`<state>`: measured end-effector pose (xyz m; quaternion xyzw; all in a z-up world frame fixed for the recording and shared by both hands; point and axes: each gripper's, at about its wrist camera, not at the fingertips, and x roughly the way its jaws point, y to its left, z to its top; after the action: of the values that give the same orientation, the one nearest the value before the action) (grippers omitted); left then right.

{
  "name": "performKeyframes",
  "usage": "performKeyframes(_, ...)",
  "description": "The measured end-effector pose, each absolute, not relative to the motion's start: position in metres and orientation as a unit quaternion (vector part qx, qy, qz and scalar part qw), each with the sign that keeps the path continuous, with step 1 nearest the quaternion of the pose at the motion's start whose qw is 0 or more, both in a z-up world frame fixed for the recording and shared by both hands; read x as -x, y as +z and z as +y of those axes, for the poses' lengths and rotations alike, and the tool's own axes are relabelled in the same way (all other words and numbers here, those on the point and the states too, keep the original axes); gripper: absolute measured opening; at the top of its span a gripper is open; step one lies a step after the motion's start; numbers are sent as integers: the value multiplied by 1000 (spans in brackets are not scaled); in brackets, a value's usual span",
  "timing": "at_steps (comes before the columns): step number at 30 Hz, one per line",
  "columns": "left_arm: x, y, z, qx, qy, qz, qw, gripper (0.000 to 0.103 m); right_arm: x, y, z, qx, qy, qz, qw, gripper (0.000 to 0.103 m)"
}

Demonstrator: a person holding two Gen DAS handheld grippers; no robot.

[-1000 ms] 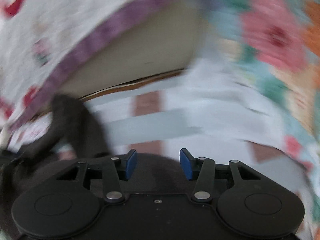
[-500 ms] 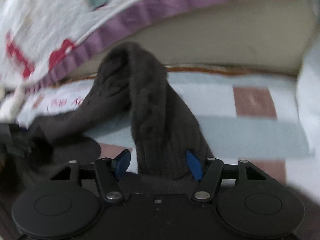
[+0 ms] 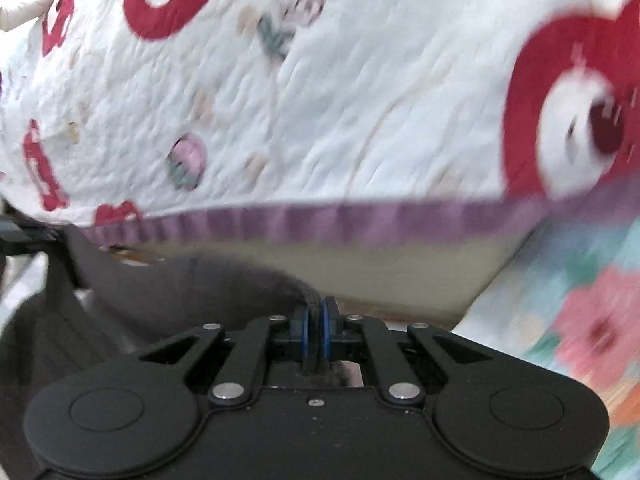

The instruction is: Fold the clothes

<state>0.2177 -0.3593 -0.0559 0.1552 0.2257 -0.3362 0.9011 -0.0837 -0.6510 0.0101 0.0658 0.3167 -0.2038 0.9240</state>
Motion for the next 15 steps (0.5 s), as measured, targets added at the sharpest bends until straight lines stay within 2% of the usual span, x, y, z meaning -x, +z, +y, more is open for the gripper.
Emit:
performKeyframes(1,-219,-62,-369,-167,-333,223,901,48,78,9,-656,-61,-217,315,922,9)
performKeyframes(2,-222,-71,-379,-188,-330,231,896,60,70,2,-664,-59,-240,320,915,12)
performKeyframes(3,-223,-80,-385,-210,-325,240,890,64,63,-11,-669,-53,-274,331,901,32)
performKeyframes(4,-223,-87,-386,-224,-327,248,884,64,56,-24,-674,-46,-310,343,886,46)
performKeyframes(5,-221,-90,-378,-224,-340,254,877,64,54,-40,-680,-42,-347,354,867,46)
performKeyframes(6,-220,-94,-371,-225,-354,261,870,69,56,-53,-686,-51,-363,365,856,44)
performKeyframes(9,-214,-104,-348,-227,-391,278,848,76,85,-90,-696,-113,-375,381,838,45)
performKeyframes(15,-229,-114,-275,-242,-377,334,830,76,173,-129,-710,-237,-365,389,812,45)
